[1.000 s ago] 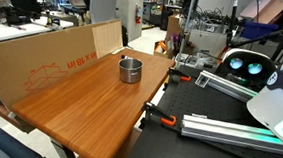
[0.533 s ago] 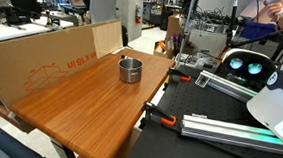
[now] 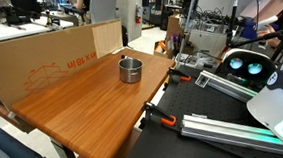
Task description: Pick the marker and put it in the pot
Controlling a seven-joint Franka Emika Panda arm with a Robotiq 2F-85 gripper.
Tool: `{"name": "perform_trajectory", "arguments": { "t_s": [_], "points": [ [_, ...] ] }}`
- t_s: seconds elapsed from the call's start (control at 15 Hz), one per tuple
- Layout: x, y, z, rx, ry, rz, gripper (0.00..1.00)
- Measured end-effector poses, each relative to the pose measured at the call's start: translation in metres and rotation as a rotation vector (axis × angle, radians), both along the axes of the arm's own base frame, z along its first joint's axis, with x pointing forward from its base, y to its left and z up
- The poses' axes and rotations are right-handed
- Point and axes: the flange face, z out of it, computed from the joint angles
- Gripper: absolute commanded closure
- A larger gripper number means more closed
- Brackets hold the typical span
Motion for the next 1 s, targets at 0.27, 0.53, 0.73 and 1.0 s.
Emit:
{"name": "perform_trajectory", "arguments": {
  "t_s": [0.27, 0.53, 0.73, 1.0],
  "points": [
    [0.039, -0.004, -0.052, -0.043, 0.013, -0.048, 0.0],
    [0.072, -0.016, -0.094, -0.075, 0.015, -0.086, 0.0],
    [0.089, -0.026, -0.121, -0.086, 0.043, -0.103, 0.0],
    [0.107, -0.041, -0.156, -0.108, 0.055, -0.136, 0.0]
  ]
}}
